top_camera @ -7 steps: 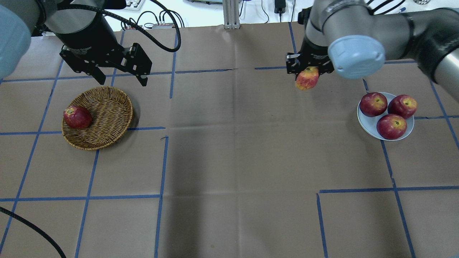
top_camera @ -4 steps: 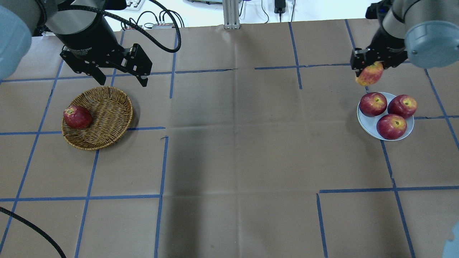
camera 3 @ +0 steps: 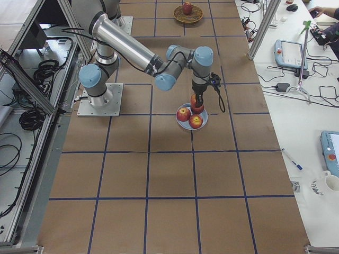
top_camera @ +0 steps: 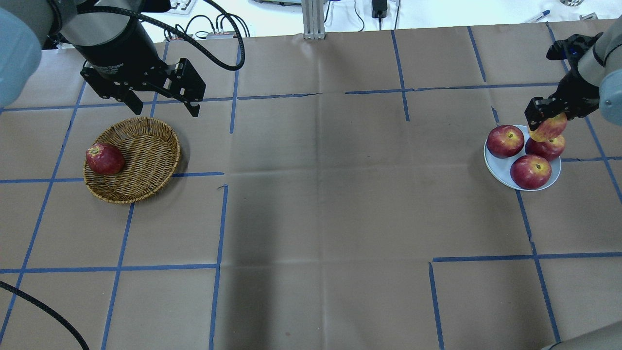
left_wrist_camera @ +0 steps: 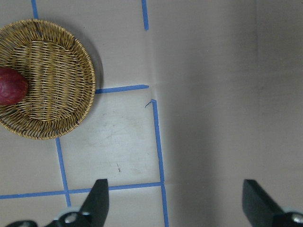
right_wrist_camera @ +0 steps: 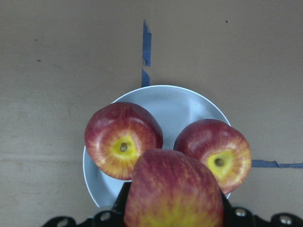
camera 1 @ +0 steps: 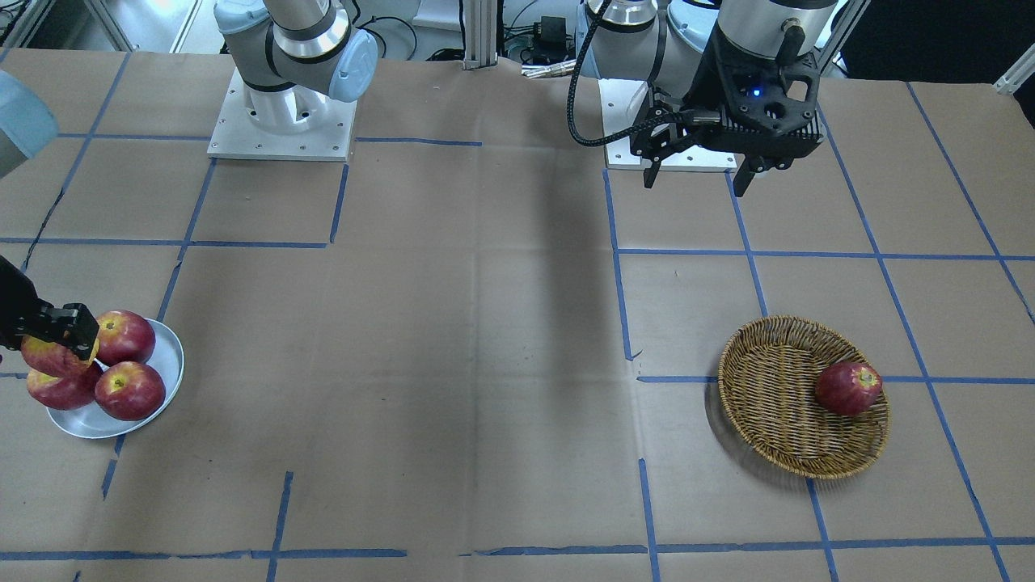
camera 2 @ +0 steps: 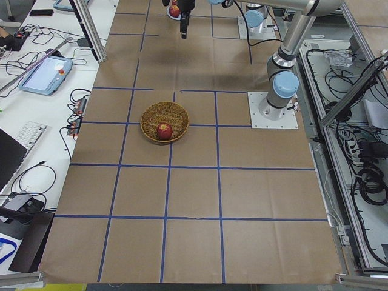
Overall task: Transfer apple from basket to plate
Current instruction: 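Lower the apple onto the plate among the red apples and release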
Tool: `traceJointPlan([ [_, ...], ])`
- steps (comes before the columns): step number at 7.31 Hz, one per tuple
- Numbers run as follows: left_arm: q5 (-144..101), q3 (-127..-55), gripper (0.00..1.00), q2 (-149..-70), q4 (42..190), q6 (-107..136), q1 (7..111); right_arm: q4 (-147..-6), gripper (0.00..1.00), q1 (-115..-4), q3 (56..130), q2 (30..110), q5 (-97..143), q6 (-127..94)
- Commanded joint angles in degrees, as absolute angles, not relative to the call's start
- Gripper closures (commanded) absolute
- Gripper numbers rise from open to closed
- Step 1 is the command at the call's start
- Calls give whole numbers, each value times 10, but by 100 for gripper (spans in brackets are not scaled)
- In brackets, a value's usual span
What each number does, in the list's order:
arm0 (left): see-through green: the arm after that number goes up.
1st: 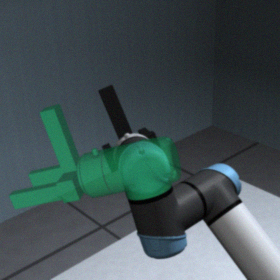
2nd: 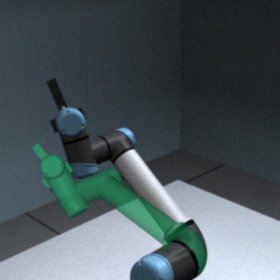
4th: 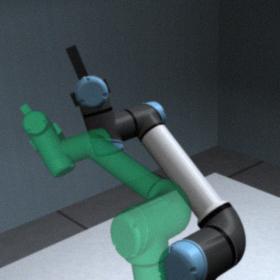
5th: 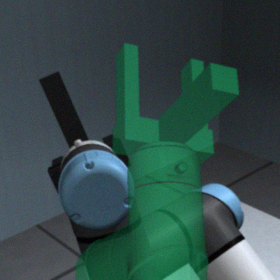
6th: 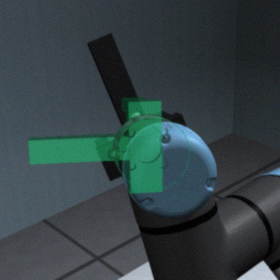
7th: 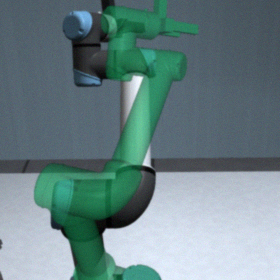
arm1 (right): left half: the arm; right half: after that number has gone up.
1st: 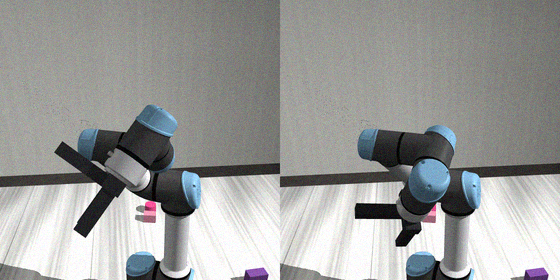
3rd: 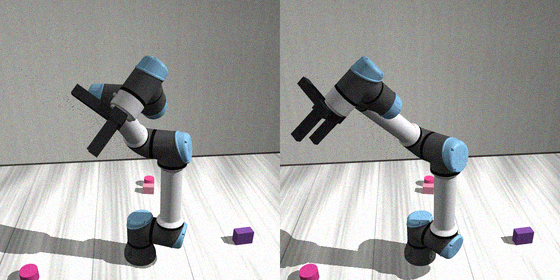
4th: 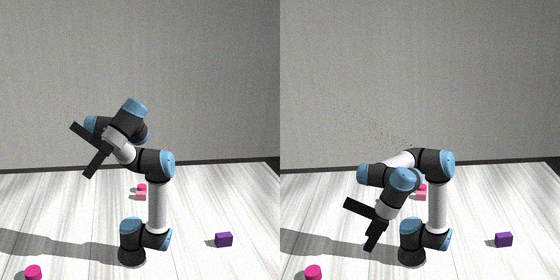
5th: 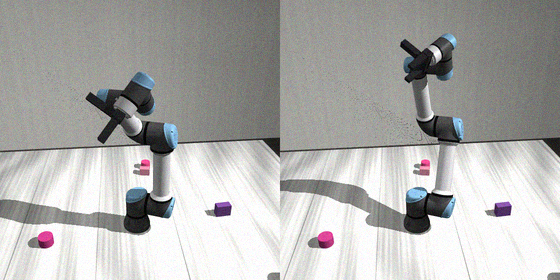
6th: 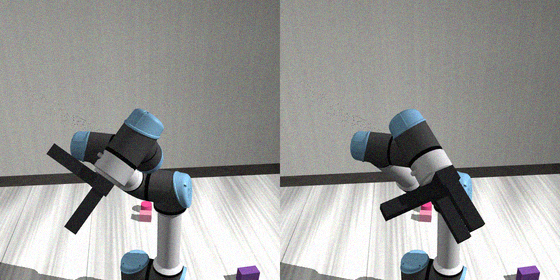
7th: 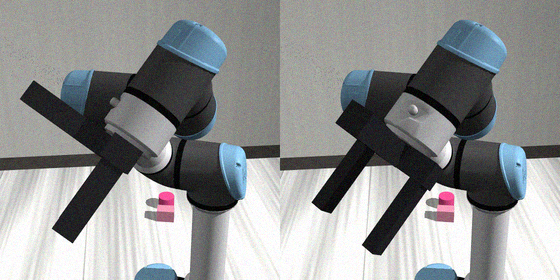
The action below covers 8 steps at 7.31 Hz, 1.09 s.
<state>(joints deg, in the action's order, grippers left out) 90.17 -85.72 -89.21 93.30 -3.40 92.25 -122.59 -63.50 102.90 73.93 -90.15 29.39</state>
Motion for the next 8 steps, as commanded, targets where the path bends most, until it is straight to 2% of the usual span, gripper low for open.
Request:
traceJointPlan([
  [1, 901, -855, 1, -892, 930, -33, 922, -1274, 50, -627, 1052, 709, -900, 306],
  [7, 901, -853, 1, -896, 930, -36, 922, -1265, 50, -630, 1053, 726, -892, 308],
  [8, 901, -853, 1, -896, 930, -36, 922, -1249, 45, -630, 1053, 728, -893, 308],
])
